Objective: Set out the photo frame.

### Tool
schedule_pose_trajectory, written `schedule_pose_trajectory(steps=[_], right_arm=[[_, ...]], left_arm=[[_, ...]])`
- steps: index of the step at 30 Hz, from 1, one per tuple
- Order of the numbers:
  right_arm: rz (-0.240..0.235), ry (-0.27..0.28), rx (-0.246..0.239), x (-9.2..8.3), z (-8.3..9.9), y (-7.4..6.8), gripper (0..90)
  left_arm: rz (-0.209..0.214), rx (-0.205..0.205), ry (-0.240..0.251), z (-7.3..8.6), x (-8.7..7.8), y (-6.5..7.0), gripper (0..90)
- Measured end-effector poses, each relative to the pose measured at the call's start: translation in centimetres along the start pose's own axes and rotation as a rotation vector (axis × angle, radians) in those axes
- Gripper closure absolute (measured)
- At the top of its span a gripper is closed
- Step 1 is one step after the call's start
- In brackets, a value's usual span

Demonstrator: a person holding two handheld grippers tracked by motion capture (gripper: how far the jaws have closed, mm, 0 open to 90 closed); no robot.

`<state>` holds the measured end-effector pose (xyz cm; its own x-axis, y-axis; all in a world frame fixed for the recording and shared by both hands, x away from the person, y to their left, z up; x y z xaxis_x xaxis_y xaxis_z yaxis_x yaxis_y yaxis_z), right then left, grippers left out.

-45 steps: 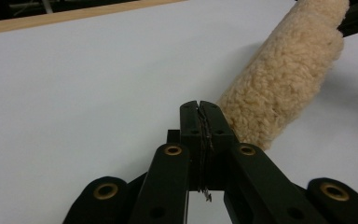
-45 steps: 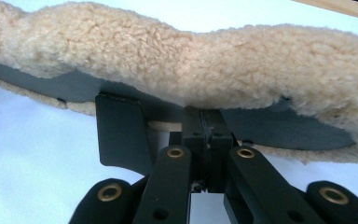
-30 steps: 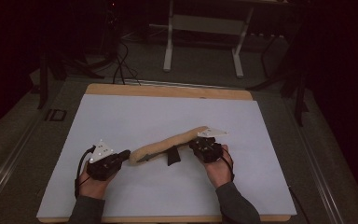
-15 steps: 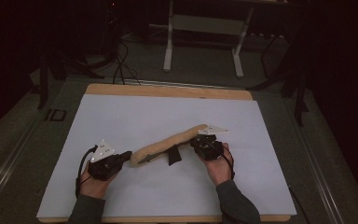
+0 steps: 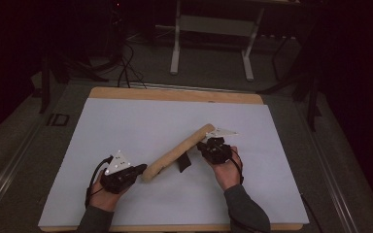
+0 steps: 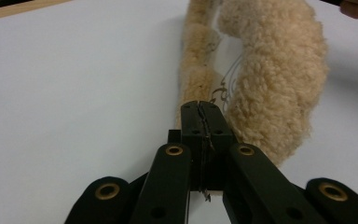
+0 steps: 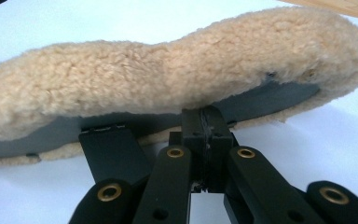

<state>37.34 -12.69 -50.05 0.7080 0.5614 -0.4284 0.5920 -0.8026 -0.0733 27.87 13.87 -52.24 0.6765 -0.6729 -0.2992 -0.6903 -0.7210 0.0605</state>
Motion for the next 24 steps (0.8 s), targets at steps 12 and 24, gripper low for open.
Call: schedule_pose_trajectory(steps=[12,24], right_arm=[[0.005,-0.012,-0.015,0.5,-0.5,-0.3,89.7],[-0.002,-0.022,-0.042,0.7,-1.2,-0.9,89.7]], left_arm=[[0.06,0.011,-0.002,0.0,0.7,1.7,90.0],[0.116,0.049,-0.009,0.0,1.7,3.6,90.0]])
Point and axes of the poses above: each handheld gripper's, and its own axes: x roughly forward along the jaws, z roughly out of its underside, y roughly to its right, the point moved 4 cm from there along x, roughly forward along the jaws, and after that the axes turned 13 degrees about y, right-handed, at the moved point
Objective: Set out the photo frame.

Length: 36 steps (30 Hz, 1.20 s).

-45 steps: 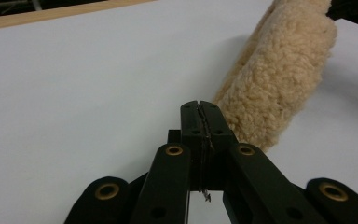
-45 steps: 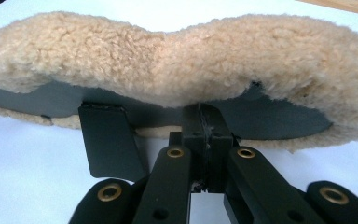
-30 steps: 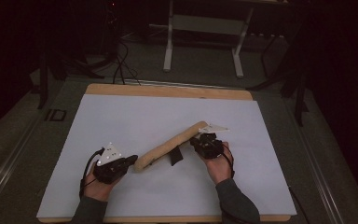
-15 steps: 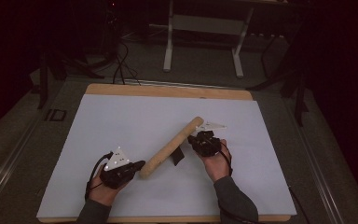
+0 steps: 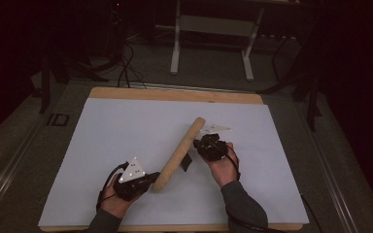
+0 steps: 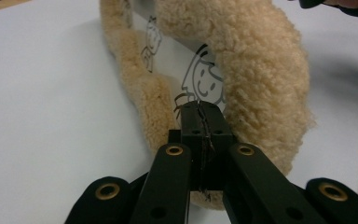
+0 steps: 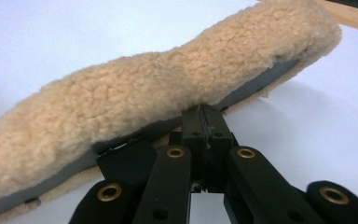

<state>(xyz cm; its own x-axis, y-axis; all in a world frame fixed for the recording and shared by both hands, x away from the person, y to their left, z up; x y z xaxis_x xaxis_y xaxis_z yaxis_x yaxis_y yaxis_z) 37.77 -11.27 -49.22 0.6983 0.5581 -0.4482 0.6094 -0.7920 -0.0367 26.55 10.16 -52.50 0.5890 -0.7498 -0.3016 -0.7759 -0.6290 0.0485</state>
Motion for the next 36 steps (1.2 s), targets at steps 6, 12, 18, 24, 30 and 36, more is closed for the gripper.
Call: schedule_pose_trajectory(steps=[6,12,18,24,30,36], right_arm=[[-0.005,-0.007,-0.021,0.1,-0.4,-0.2,89.7],[-0.009,-0.016,-0.034,0.3,-0.7,-0.7,89.7],[-0.015,-0.016,-0.044,0.5,-1.0,-1.0,89.8],[-0.031,-0.024,-0.051,0.5,-1.2,-1.2,89.8],[-0.035,-0.029,-0.062,0.6,-1.3,-1.3,89.8],[-0.041,-0.038,-0.07,0.6,-1.5,-1.4,89.8]], left_arm=[[0.011,0.008,0.001,0.0,0.4,0.5,90.0],[0.025,0.022,-0.01,0.1,1.4,1.1,90.0],[0.034,0.028,-0.011,0.0,1.7,1.4,90.0],[0.052,0.035,-0.014,0.1,2.2,1.9,90.0],[0.055,0.041,-0.011,0.0,2.4,2.2,90.0],[0.056,0.04,-0.006,0.0,2.6,2.3,90.0]])
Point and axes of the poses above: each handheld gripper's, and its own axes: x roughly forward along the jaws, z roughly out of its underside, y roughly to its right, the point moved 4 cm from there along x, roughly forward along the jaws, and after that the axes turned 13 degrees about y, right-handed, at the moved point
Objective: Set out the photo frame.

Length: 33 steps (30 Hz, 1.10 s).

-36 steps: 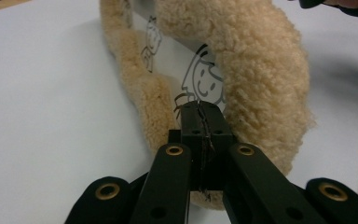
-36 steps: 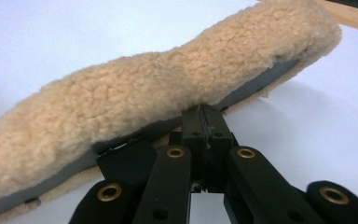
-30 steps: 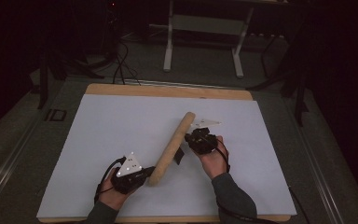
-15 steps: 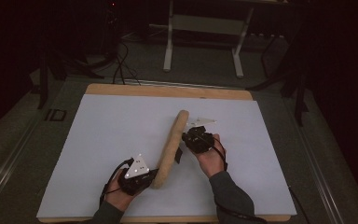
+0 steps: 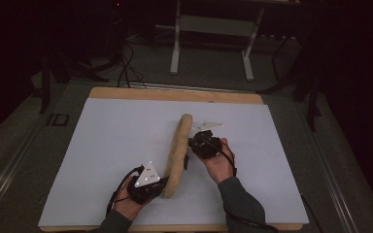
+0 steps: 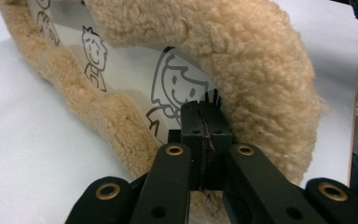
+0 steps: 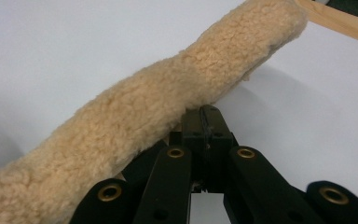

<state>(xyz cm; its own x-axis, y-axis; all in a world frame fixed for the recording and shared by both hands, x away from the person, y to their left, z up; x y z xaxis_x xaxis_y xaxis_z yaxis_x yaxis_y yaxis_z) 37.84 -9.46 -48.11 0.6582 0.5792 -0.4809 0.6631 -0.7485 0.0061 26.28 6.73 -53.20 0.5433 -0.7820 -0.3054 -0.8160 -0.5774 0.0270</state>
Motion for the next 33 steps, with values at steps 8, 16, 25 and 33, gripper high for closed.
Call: schedule_pose_trajectory(steps=[8,16,25,33], right_arm=[[-0.005,-0.012,-0.011,0.1,-0.2,-0.3,89.9],[-0.009,-0.018,-0.021,0.2,-0.4,-0.4,89.9],[-0.02,-0.022,-0.015,0.2,-0.5,-0.6,90.0],[-0.029,-0.028,-0.018,0.3,-0.7,-0.8,89.9]], left_arm=[[0.007,0.005,0.002,0.0,0.3,0.3,90.0],[0.008,0.008,0.003,-0.1,0.5,0.4,90.0],[0.009,0.009,0.007,-0.1,0.8,0.6,90.0],[0.011,0.013,0.01,-0.2,1.1,0.6,90.0]])
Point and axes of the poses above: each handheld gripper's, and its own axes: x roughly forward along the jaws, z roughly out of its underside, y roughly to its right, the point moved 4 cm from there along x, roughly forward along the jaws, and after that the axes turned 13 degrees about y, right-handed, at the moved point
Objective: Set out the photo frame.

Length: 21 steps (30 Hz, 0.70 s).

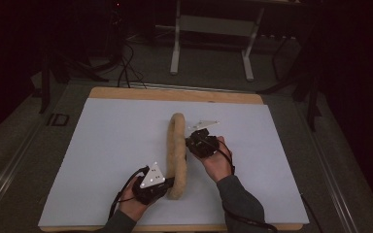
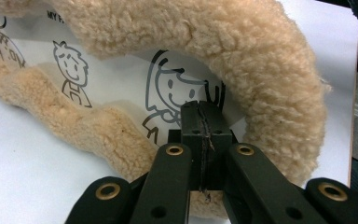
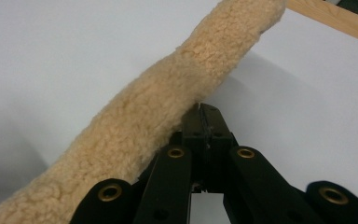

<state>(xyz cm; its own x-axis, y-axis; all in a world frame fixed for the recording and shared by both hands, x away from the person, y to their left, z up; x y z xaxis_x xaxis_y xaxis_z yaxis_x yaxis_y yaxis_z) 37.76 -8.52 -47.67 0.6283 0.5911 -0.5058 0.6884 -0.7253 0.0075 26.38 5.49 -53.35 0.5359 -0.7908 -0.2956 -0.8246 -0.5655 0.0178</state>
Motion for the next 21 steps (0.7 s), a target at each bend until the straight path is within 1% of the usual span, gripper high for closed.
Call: schedule_pose_trajectory(steps=[4,6,12,21], right_arm=[[-0.006,-0.002,-0.003,0.0,0.0,-0.1,89.9],[-0.007,-0.003,-0.001,0.0,-0.1,-0.1,89.9],[-0.016,-0.013,-0.008,0.1,-0.2,-0.2,89.9],[-0.03,-0.012,-0.02,0.2,-0.5,-0.6,89.9]], left_arm=[[-0.006,0.004,-0.003,0.0,0.2,0.0,90.0],[-0.008,-0.001,0.0,0.0,0.3,-0.1,90.0],[0.003,-0.003,0.001,0.0,0.8,0.1,90.0],[0.019,0.02,-0.01,0.0,1.6,0.9,90.0]])
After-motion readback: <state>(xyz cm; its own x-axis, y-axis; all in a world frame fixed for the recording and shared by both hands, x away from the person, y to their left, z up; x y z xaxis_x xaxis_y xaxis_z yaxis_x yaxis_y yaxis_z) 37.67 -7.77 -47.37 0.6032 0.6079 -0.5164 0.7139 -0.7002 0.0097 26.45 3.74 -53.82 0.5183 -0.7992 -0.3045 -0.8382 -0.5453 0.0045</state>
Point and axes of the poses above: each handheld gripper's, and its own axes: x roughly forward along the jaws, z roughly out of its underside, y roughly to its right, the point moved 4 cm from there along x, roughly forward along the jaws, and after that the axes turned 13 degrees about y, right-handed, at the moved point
